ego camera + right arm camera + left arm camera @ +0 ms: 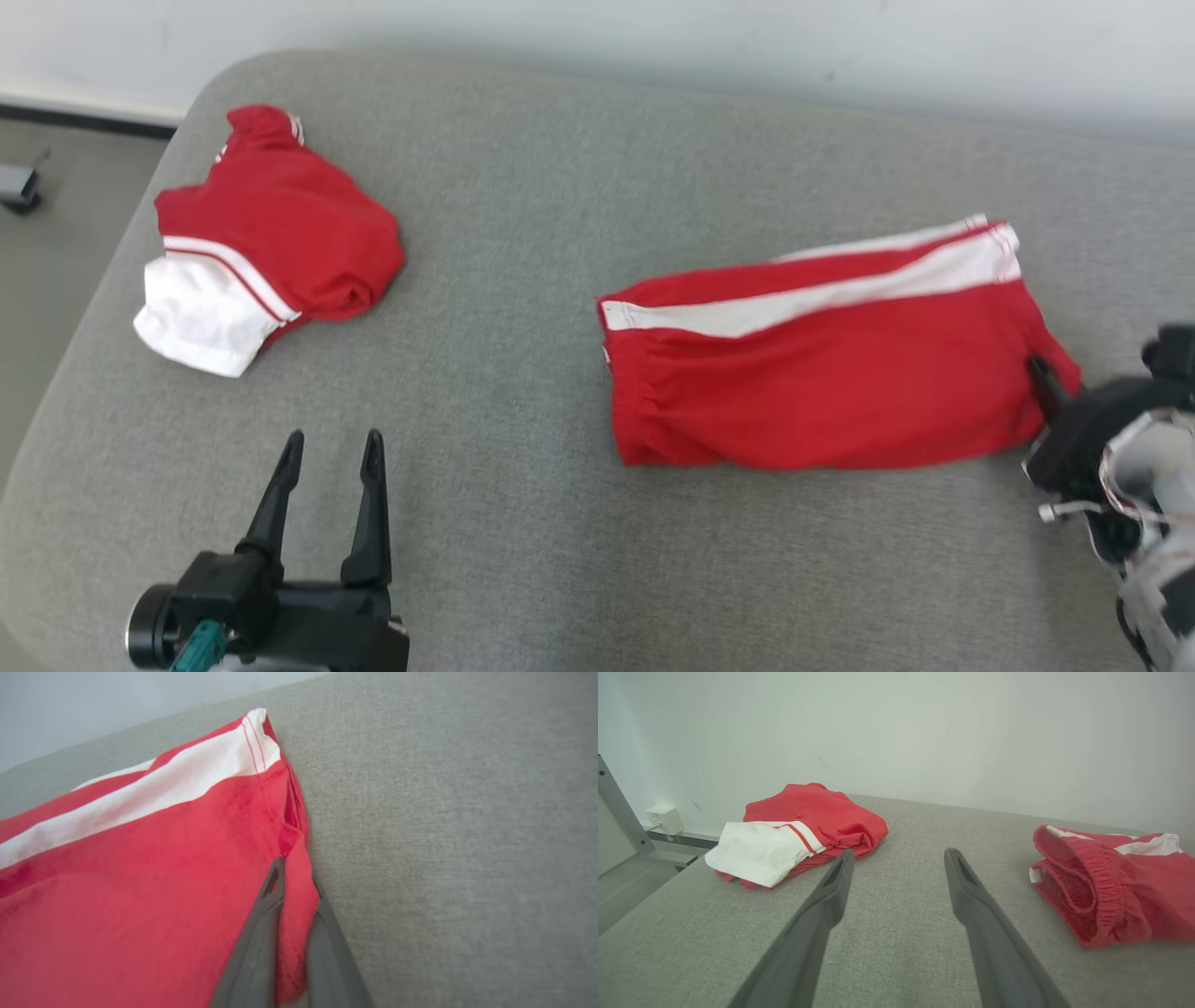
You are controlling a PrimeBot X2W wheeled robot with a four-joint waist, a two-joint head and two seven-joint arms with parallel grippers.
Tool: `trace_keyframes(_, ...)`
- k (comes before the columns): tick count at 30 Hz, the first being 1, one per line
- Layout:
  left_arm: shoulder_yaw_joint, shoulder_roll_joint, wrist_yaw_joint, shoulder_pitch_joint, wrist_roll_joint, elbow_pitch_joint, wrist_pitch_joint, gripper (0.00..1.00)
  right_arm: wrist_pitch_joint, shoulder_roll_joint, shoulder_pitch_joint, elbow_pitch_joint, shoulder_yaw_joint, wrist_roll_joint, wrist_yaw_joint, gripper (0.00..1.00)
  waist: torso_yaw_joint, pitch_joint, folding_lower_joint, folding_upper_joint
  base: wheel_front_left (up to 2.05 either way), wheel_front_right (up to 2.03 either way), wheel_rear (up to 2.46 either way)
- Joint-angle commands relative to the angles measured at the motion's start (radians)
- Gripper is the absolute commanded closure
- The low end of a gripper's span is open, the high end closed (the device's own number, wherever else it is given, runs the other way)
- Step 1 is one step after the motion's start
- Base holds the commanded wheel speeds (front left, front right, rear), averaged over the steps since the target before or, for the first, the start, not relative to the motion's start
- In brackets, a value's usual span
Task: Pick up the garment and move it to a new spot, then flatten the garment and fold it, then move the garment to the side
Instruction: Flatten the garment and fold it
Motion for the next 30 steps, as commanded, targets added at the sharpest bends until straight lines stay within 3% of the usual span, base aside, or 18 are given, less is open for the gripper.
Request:
trace_keyframes(1,0.004,-0.002,-0.006,0.019,0.004,0.002,-0.003,0.00,-0.011,-0.014,0.030,-0.007,-0.004,0.013,-0.002,1.00,-0.033,-0.042,0.0001,0.0001,0.00,0.00,0.00)
trace_keyframes(10,0.034,0.003,-0.005,0.089,0.025,-0.006,-0.003,0.00,-0.068,-0.092,0.241,-0.097,-0.040,0.118,-0.002,1.00,-0.102,-0.113,0.0001,0.0001,0.00,0.00,0.00)
trace_keyframes(17,0.030,0.006,-0.004,0.098,0.025,-0.010,-0.003,0.00,-0.090,-0.136,0.317,-0.122,-0.077,0.114,-0.002,1.00,-0.129,-0.129,0.0001,0.0001,0.00,0.00,0.00)
trace_keyframes(30,0.044,0.015,-0.005,0.119,0.025,-0.009,-0.003,0.00,-0.123,-0.046,0.339,-0.368,-0.071,-0.030,-0.002,1.00,-0.160,-0.163,0.0001,0.0001,0.00,0.00,0.00)
